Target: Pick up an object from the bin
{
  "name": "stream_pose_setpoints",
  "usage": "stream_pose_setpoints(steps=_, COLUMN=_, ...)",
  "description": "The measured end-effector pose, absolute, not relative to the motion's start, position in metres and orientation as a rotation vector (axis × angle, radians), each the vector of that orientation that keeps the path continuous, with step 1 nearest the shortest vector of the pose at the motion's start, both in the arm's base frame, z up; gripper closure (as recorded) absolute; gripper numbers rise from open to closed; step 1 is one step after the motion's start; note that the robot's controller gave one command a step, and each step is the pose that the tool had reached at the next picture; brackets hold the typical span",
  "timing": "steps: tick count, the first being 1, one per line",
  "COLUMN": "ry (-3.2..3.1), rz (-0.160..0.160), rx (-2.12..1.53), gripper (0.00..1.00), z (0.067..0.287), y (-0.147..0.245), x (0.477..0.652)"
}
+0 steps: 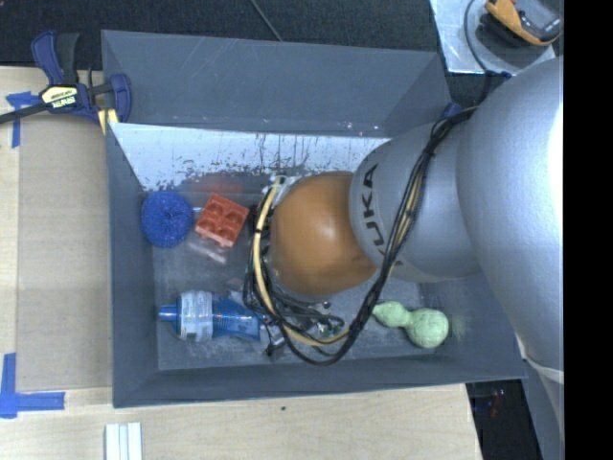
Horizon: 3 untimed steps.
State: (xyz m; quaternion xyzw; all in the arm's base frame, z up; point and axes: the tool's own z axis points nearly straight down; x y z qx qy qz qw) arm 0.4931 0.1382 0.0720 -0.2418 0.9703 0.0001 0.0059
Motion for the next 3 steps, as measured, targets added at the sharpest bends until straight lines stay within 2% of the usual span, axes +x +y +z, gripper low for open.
stream_pose_setpoints(steps=3, ry=3.038, rz=0.000, rx=-0.756, gripper=1.00, z=0.0720, y=0.1381, x=0.4930)
